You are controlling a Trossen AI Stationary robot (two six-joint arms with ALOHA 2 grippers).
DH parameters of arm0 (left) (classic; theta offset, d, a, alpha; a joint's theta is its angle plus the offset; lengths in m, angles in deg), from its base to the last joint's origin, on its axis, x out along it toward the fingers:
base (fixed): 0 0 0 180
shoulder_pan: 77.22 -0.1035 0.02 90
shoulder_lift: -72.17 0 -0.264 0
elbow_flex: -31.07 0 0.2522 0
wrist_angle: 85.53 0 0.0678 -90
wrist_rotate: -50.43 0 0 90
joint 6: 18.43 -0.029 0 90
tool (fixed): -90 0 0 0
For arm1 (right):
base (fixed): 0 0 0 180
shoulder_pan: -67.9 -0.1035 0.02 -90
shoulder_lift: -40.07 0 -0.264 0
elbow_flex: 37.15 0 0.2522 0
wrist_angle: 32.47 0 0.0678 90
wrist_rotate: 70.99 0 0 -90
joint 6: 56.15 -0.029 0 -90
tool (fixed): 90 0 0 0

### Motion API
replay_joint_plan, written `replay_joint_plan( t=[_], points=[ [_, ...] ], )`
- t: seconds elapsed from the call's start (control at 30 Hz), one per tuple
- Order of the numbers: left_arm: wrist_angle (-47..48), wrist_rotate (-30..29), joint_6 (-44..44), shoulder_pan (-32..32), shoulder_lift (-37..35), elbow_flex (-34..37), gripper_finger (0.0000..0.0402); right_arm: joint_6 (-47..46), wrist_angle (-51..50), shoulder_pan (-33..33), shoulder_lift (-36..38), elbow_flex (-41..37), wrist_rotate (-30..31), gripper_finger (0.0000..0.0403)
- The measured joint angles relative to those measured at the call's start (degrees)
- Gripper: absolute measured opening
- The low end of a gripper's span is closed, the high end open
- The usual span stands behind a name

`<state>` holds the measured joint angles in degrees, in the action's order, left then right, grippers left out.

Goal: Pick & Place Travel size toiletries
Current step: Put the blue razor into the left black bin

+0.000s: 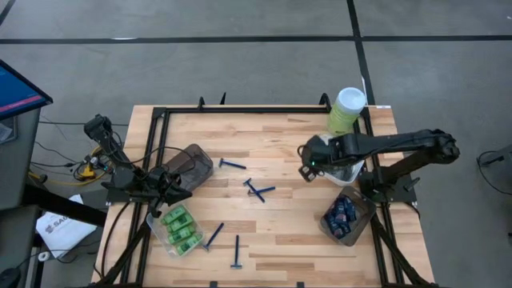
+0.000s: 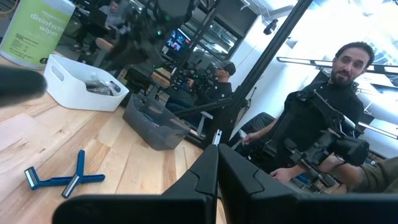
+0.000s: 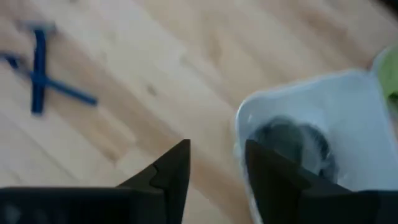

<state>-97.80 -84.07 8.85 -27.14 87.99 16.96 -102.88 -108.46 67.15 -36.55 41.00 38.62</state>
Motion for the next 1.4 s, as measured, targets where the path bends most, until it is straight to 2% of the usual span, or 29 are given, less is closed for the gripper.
replay_joint_plan(
  t=[0.2,0.3,0.43,0.53,0.67,0.93,1.07,1.2,1.4],
  points=[
    [0.01,0.01,-0.01,-0.01,0.0,0.01,0.0002,-5.78,-0.24,-3.69,-0.26,-5.25,-3.29,0.0083],
    [-0.01,0.01,0.01,-0.01,0.0,0.01,0.0002,-7.57,2.73,-4.84,-0.26,-8.08,-3.31,0.0048],
    [-0.01,0.01,-0.01,0.01,0.0,0.01,0.0002,-0.86,13.15,-6.19,-0.28,-8.62,-3.45,0.0013],
    [-0.02,-0.01,-0.01,-0.01,0.0,-0.01,0.0002,4.69,23.62,-6.79,-0.31,-8.62,-3.23,0.0003],
    [-0.05,0.01,0.0,0.01,0.0,0.01,0.0002,11.73,31.6,-6.02,-2.19,-8.64,-3.13,0.0031],
    [-0.29,-0.01,0.0,0.01,0.1,0.01,0.0002,19.99,45.5,-5.21,-10.45,-8.62,-9.22,0.0162],
    [-0.38,0.01,0.0,0.01,0.14,0.01,0.0002,20.41,49.72,-5.36,-14.23,-6.52,-11.7,0.0208],
    [-0.56,-0.01,0.0,0.01,0.29,0.01,0.0002,22.61,56.16,-6.45,-14.68,-3.63,-14.95,0.0216],
    [-0.7,0.01,0.0,0.01,0.44,0.01,0.0002,25.65,64.31,-8.38,-8.72,-1.12,-16.63,0.018]
  ],
)
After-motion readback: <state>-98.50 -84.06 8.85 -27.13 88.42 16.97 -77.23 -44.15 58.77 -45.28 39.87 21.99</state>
